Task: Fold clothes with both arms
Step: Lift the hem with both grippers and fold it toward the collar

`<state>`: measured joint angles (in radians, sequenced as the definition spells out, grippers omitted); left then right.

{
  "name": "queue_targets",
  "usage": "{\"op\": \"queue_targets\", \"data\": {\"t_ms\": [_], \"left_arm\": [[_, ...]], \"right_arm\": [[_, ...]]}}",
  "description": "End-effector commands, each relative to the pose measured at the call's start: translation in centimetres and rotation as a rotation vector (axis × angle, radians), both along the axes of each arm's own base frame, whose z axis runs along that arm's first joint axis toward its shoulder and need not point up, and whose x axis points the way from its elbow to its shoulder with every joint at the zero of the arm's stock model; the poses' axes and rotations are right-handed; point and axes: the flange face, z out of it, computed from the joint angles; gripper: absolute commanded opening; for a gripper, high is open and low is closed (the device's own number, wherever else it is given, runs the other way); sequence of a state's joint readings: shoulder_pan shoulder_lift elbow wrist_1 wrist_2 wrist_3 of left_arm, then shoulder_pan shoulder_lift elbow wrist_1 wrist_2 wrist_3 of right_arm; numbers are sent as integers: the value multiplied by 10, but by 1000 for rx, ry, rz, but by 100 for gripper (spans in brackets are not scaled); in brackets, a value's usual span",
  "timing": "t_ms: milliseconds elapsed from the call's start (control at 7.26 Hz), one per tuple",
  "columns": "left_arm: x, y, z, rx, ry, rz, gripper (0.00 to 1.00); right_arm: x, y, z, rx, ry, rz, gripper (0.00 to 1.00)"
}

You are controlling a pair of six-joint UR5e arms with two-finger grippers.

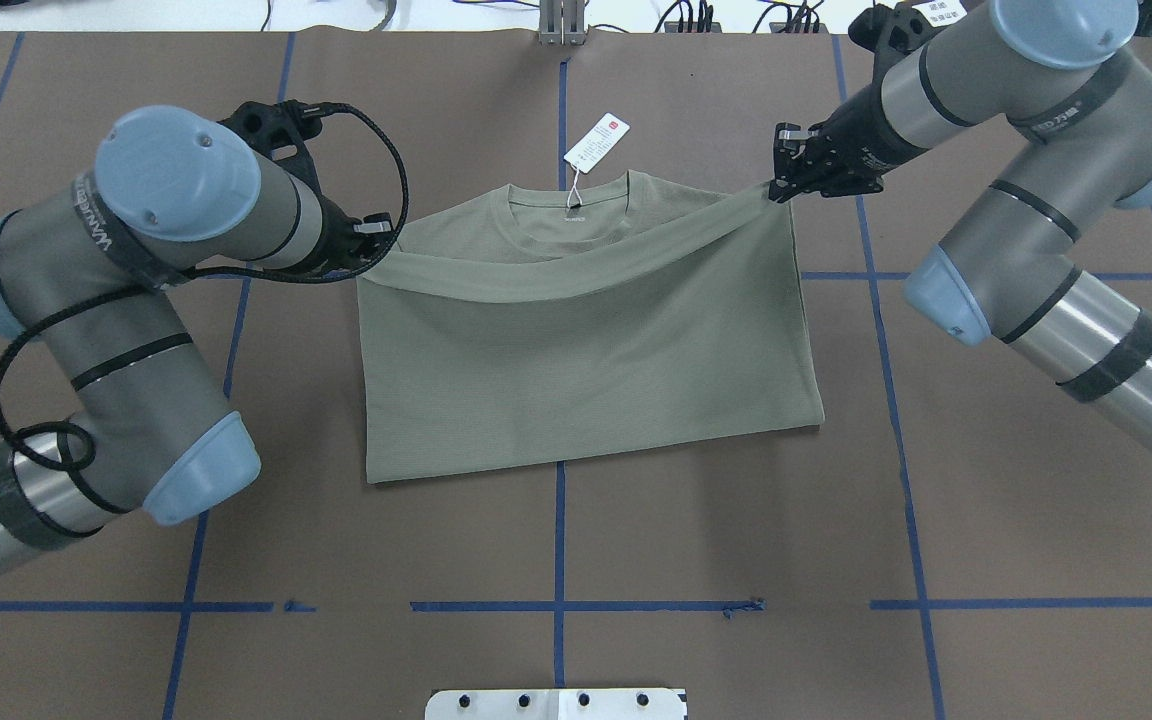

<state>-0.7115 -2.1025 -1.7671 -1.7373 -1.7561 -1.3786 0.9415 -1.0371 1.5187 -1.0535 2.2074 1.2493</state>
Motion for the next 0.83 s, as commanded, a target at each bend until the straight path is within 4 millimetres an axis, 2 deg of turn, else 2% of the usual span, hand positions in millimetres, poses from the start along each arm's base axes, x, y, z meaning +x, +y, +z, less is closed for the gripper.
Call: {"op": "queue_targets", "data": {"t_ms": [0, 138, 276, 689], "left_arm": [[4, -58, 59, 17, 1, -50, 0], [6, -64, 68, 21, 1, -53, 0], [9, -67, 64, 22, 3, -53, 0], [30, -86, 71, 8, -14, -53, 0]], "right_arm": [[-25, -37, 10, -16, 64, 53, 0], [-38, -56, 2, -32, 74, 54, 0], [-41, -60, 8, -40, 84, 53, 0], [-42, -65, 22, -53, 110, 73, 0]]}}
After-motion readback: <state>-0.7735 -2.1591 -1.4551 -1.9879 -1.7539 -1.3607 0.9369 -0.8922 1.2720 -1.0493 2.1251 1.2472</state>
